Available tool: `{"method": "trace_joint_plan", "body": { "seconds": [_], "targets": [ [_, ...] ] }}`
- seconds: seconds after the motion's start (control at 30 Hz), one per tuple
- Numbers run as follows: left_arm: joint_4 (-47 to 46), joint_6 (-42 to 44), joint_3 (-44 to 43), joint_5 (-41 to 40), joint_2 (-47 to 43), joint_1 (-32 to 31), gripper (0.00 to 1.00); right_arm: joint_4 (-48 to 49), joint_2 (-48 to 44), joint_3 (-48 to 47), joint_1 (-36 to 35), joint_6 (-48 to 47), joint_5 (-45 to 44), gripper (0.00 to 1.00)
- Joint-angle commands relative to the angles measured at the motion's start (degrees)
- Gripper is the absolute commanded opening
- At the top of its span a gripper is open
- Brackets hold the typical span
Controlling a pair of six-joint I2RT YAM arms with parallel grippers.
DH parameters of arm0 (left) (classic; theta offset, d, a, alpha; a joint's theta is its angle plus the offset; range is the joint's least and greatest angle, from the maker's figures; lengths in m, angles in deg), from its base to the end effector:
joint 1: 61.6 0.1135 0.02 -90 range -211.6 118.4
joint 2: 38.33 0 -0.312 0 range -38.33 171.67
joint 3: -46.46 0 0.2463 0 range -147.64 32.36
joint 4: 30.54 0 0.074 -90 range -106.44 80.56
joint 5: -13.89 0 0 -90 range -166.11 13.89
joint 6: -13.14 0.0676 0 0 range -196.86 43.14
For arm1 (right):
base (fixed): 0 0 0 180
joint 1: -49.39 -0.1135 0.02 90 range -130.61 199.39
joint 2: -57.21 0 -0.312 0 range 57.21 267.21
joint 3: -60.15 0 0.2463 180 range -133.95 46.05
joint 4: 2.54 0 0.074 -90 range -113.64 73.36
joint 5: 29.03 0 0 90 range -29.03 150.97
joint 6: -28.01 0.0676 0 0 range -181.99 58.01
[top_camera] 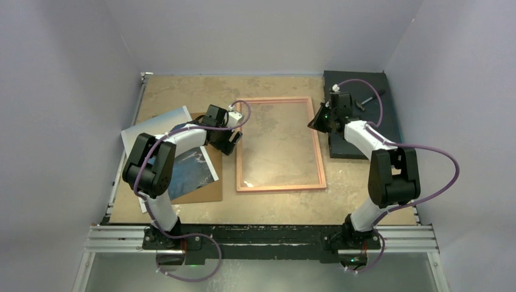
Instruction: Put the photo into the frame
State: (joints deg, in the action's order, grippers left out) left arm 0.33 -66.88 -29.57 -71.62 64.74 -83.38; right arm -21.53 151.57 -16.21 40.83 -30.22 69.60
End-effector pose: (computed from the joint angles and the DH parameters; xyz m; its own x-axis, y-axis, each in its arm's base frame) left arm 0.3556 -0.1478 0.1857 -0.7040 0.4674 -0.5347 0.5387 0.8421 0.0267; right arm 0.3846 0.0681 0.2637 -0.6457 0.4292 -0.6315 0.0874 0.8632 0.4973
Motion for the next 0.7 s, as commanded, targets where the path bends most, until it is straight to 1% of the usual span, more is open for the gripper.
{"method": "trace_joint_plan", "body": {
  "seconds": [0.0, 0.1, 0.23, 0.37, 0.5, 0.67],
  "targets": [
    [-1.21, -1.11, -1.20, 0.44, 1.18, -0.06, 0.75, -0.83, -2.76, -0.04, 0.08, 0.03, -0.31, 0.00],
    [-1.29, -0.97, -1.13, 0.92, 1.28, -0.10, 0.74, 0.52, -2.83, 0.88, 0.05, -0.05, -0.12, 0.00],
    [-1.01, -0.92, -1.40, 1.29, 1.83, -0.08, 0.73, 1.67, -1.54, 1.19, 0.03, 0.29, 2.34, 0.00],
    [-1.04, -0.56, -1.44, 1.40, 2.07, -0.15, 0.71, 2.73, -1.51, 1.82, -0.16, 1.68, 2.22, 0.00],
    [-1.12, -0.25, -1.08, 1.93, 2.23, -0.12, 0.70, 4.62, -2.69, 3.96, -0.26, 4.53, 2.78, 0.00],
    [-1.22, 0.19, -0.37, 2.58, 1.75, -0.10, 0.68, 6.12, -3.11, 3.52, -0.19, 10.29, 5.42, 0.00]
  ]
}}
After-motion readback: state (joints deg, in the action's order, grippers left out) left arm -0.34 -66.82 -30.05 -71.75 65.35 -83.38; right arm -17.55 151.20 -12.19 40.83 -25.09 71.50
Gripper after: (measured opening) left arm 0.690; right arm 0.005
